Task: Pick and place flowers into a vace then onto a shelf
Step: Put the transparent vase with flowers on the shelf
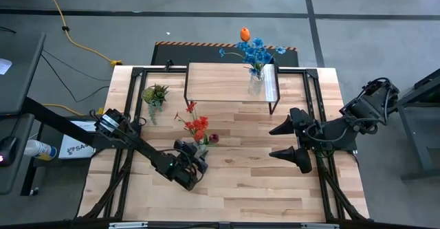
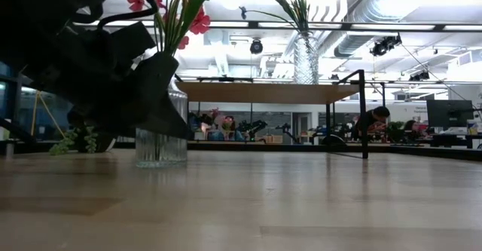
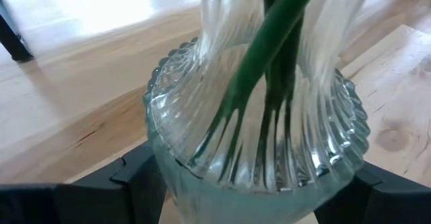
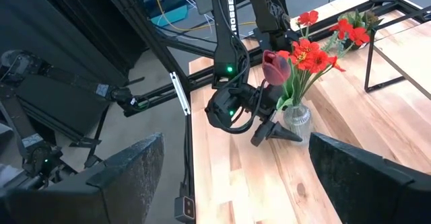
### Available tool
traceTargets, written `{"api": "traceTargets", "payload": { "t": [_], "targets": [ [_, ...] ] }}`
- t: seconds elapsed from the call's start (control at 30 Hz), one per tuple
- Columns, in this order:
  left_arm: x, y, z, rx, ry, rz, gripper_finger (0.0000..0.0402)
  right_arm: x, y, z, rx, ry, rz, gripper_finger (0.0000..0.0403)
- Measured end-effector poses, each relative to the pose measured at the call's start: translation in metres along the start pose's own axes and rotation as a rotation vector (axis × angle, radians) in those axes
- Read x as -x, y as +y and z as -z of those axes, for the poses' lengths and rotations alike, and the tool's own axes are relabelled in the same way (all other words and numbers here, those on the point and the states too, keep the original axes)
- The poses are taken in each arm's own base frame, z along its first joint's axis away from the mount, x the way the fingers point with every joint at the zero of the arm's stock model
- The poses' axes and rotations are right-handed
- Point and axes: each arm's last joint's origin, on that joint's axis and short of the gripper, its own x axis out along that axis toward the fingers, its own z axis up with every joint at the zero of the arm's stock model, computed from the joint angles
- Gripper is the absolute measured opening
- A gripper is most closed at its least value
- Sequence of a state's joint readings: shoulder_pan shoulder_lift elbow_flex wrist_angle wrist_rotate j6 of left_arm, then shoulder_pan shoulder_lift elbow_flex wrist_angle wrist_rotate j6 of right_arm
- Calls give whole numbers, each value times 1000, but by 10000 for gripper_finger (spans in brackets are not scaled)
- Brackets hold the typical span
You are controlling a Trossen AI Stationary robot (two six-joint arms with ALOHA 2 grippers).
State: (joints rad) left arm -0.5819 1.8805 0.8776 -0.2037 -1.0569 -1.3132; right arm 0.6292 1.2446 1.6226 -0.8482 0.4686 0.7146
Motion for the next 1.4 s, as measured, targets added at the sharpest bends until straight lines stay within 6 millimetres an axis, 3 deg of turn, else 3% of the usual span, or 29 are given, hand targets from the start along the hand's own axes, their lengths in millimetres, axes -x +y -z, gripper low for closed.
{"api": "traceTargets", "payload": {
  "t": [0.6,0.87,1.17,1.4],
  "targets": [
    [0,-3,-1,26,4,17,314,0,0,0,1,0,-1,358],
    [3,-16,-9,-50,12,42,314,0,0,0,1,1,0,358],
    [13,-29,-30,-88,7,72,314,0,0,0,1,1,0,358],
    [27,-26,-55,-110,-20,92,314,0,0,0,1,1,0,358]
  ]
}}
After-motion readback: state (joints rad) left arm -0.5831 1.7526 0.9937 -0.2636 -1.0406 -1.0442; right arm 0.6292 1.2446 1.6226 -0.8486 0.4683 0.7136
